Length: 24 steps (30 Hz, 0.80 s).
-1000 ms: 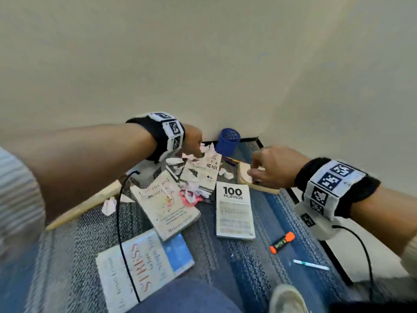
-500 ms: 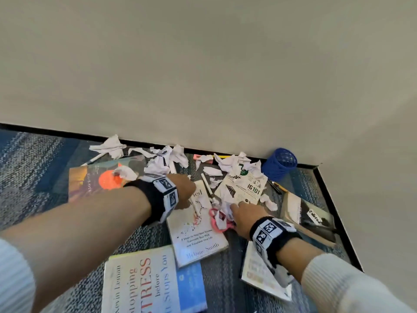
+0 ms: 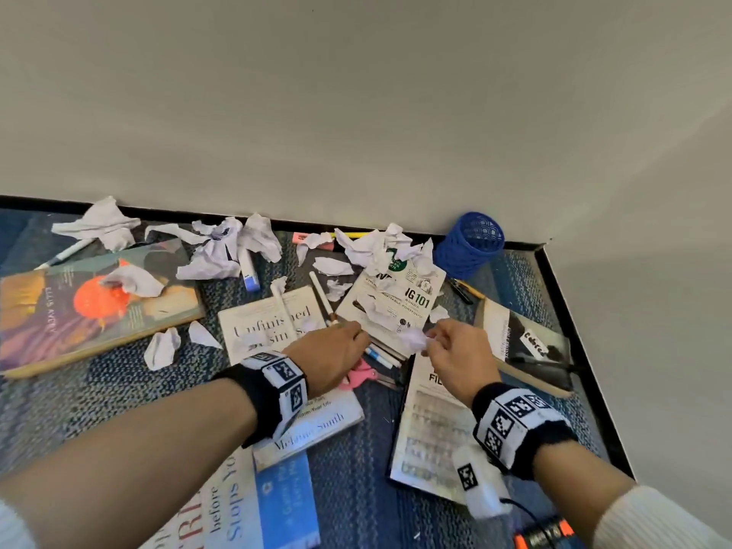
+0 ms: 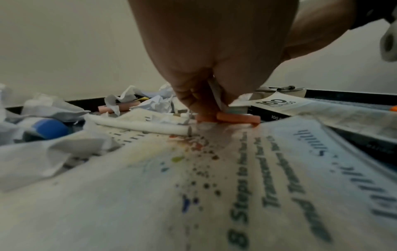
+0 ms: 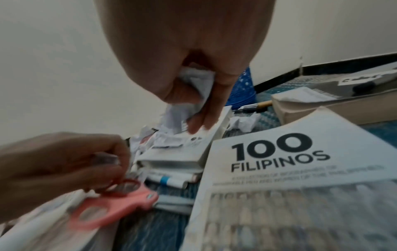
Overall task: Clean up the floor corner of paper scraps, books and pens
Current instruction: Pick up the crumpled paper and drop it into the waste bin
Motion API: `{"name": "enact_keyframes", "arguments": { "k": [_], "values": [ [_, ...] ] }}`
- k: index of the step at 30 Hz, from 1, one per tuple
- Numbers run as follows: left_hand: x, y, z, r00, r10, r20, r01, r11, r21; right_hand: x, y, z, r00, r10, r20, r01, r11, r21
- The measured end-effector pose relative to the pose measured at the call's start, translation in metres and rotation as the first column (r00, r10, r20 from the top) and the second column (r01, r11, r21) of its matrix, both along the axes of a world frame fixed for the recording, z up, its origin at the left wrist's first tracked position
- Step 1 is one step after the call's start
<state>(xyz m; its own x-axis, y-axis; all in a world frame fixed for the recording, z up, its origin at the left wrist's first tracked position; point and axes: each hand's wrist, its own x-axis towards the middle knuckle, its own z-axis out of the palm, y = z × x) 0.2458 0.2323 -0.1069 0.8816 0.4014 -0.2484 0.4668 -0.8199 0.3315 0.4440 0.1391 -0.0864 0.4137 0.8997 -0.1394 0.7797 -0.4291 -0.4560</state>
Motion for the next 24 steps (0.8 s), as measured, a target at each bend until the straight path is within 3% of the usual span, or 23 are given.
{"name": "enact_keyframes", "arguments": {
  "k": [2, 5, 9, 11, 15, 17, 21, 24],
  "values": [
    [0.002, 0.007, 0.001, 0.995, 0.068, 0.068, -0.066, 0.998, -0.023, 0.009, 0.001, -0.001, 0.999, -0.046, 0.025, 0.046, 0.999, -0.015],
    [0.013, 0.016, -0.002, 0.98, 0.143, 0.136, -0.15, 0.988, 0.04, 0.019, 0.004, 0.002, 0.981, 0.001, 0.194, 0.02, 0.994, -0.106],
    [0.036, 0.023, -0.004, 0.962, 0.25, 0.11, -0.265, 0.952, 0.154, 0.035, 0.016, 0.001, 0.934, 0.023, 0.358, 0.054, 0.977, -0.204],
    [0.047, 0.026, -0.006, 0.971, 0.231, 0.052, -0.237, 0.956, 0.173, 0.045, 0.025, -0.008, 0.906, 0.034, 0.421, 0.084, 0.962, -0.259],
    [0.056, 0.024, -0.019, 0.972, 0.23, -0.05, -0.22, 0.962, 0.162, 0.055, 0.038, -0.03, 0.909, 0.194, 0.368, -0.022, 0.906, -0.423],
    [0.055, 0.025, -0.023, 0.969, 0.243, -0.03, -0.24, 0.966, 0.099, 0.057, 0.043, -0.04, 0.905, 0.261, 0.335, -0.073, 0.873, -0.483],
    [0.052, 0.034, -0.021, 0.959, 0.282, 0.009, -0.28, 0.954, -0.111, 0.059, 0.048, -0.044, 0.88, 0.262, 0.396, -0.071, 0.898, -0.434],
    [0.045, 0.038, -0.019, 0.945, 0.321, 0.056, -0.311, 0.94, -0.143, 0.059, 0.055, -0.035, 0.888, 0.122, 0.444, -0.037, 0.98, -0.195]
  ]
}}
